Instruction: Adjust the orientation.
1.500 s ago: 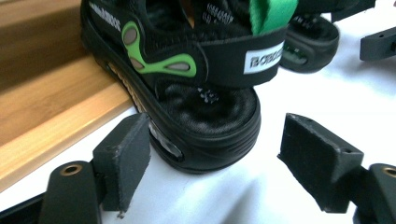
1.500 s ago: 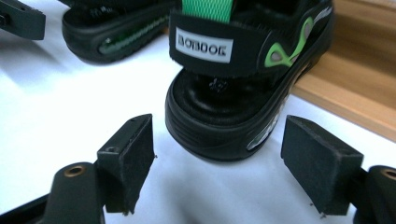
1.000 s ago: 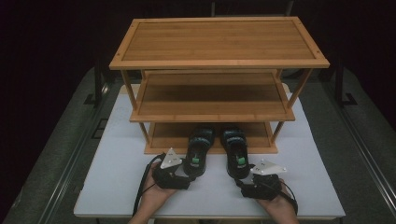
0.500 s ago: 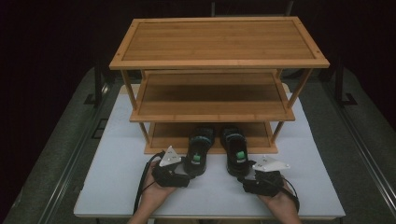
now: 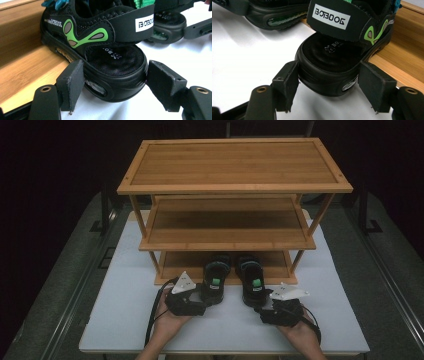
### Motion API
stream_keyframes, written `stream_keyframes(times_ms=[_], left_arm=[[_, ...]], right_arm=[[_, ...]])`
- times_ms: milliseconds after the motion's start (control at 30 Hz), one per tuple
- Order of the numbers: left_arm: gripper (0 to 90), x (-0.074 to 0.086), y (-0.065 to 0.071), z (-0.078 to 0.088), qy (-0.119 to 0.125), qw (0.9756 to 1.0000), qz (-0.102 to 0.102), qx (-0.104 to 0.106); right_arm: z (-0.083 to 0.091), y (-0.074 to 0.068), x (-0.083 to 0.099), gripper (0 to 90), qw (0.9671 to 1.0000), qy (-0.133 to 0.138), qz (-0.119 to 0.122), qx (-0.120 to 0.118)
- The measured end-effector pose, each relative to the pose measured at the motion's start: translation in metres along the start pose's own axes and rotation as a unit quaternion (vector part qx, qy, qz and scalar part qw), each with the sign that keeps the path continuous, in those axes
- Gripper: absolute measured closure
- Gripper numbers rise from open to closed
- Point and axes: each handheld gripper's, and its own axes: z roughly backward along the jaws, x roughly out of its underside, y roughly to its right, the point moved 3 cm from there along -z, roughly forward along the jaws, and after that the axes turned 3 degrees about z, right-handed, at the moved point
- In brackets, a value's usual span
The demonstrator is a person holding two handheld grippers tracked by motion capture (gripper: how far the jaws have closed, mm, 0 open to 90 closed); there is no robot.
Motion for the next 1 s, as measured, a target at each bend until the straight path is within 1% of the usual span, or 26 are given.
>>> stream_keyframes(times_ms=[167, 267, 433, 600, 700, 767, 800, 933, 967, 1000], left_arm=[[32.1, -0.004, 0.0, -0.003, 0.001, 1.0, 0.002, 0.005], [32.7, -0.005, 0.001, -0.003, 0.005, 1.0, 0.004, 0.006], [32.8, -0.007, 0.001, -0.004, 0.009, 0.9999, 0.006, 0.006], [32.6, -0.008, 0.001, -0.005, 0.011, 0.9999, 0.007, 0.006], [32.6, -0.007, 0.0, -0.007, 0.008, 0.9999, 0.008, 0.005], [32.6, -0.007, 0.0, -0.009, 0.007, 1.0, 0.005, 0.0], [32.7, -0.007, 0.0, -0.011, 0.008, 0.9999, 0.005, -0.003], [33.0, -0.007, 0.0, -0.012, 0.011, 0.9999, 0.007, -0.002], [33.0, -0.007, 0.0, -0.012, 0.011, 0.9999, 0.007, -0.002], [33.0, -0.008, 0.0, -0.012, 0.012, 0.9999, 0.008, -0.002]], right_arm=[[-0.001, 0.001, 0.0, 32.9, 1.0, 0.002, 0.0, -0.003], [-0.001, 0.002, -0.001, 32.9, 1.0, 0.002, 0.0, -0.003], [-0.002, 0.003, -0.001, 33.0, 1.0, 0.004, -0.002, -0.003], [-0.006, 0.005, -0.002, 32.9, 1.0, 0.001, -0.001, -0.003], [-0.006, 0.006, -0.003, 32.9, 1.0, 0.004, -0.006, -0.005], [-0.006, 0.007, -0.004, 32.9, 0.9999, 0.008, -0.01, -0.008], [-0.006, 0.008, -0.005, 32.9, 0.9999, 0.01, -0.011, -0.008], [-0.006, 0.008, -0.009, 32.9, 0.9998, 0.016, -0.008, -0.007], [-0.006, 0.008, -0.01, 32.9, 0.9997, 0.018, -0.012, -0.007], [-0.006, 0.008, -0.012, 32.9, 0.9998, 0.018, -0.009, -0.007]])
